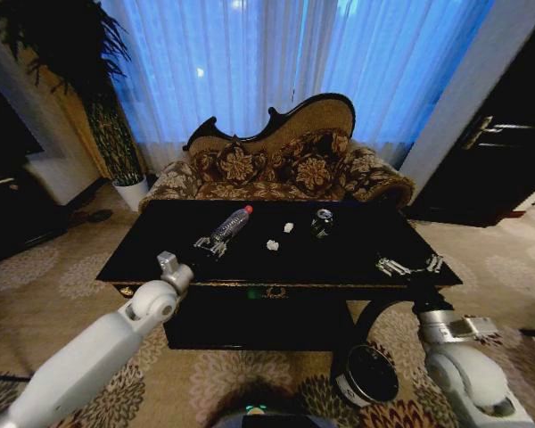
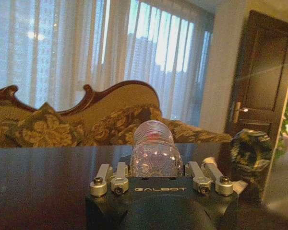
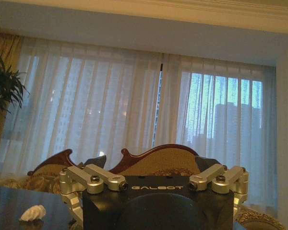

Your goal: Move to the front of the table and place the trash on the table into the trash bin.

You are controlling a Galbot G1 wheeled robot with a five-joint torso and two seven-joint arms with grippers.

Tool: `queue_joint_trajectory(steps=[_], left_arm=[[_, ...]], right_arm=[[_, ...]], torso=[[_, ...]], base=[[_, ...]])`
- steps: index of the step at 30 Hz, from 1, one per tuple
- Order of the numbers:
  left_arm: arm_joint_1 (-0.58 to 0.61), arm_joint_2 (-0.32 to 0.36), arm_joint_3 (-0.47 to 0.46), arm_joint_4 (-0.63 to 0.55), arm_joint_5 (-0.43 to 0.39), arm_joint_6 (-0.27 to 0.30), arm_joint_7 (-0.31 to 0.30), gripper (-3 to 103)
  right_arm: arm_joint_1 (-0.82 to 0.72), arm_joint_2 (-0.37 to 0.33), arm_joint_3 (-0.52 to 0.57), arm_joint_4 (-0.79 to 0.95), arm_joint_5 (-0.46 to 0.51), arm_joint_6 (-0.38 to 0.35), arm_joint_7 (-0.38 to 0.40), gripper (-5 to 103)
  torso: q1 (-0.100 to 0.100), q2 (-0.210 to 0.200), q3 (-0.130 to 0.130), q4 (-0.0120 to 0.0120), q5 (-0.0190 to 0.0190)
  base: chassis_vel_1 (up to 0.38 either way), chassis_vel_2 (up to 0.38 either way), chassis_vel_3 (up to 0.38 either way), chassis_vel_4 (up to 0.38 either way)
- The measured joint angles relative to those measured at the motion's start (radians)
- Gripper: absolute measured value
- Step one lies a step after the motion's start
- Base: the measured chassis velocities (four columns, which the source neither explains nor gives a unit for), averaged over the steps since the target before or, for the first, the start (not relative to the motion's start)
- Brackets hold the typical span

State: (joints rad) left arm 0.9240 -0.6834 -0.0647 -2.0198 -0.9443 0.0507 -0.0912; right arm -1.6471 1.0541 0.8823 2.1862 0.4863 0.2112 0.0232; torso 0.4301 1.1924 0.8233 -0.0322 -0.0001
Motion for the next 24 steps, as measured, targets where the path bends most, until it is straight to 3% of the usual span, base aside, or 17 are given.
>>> queue_joint_trajectory(steps=[10, 17, 24], left_arm=[[0.042, 0.056, -0.026, -0.121, -0.042, 0.023, 0.016, 45], [-0.019, 0.079, 0.015, -0.167, -0.103, 0.044, 0.019, 45], [-0.080, 0.081, 0.063, -0.179, -0.144, 0.053, 0.023, 45]], right_arm=[[0.003, 0.004, -0.004, -0.014, -0.120, 0.001, 0.013, 100], [-0.003, 0.014, 0.011, -0.003, -0.343, 0.053, 0.032, 100], [-0.003, 0.022, 0.025, 0.009, -0.498, 0.119, 0.042, 100]], torso=[[0.000, 0.000, 0.000, 0.0000, 0.0001], [0.000, 0.000, 0.000, -0.0001, 0.0001], [0.000, 0.000, 0.000, -0.0001, 0.0000]], base=[[0.000, 0.000, 0.000, 0.000], [0.000, 0.000, 0.000, 0.000], [0.000, 0.000, 0.000, 0.000]])
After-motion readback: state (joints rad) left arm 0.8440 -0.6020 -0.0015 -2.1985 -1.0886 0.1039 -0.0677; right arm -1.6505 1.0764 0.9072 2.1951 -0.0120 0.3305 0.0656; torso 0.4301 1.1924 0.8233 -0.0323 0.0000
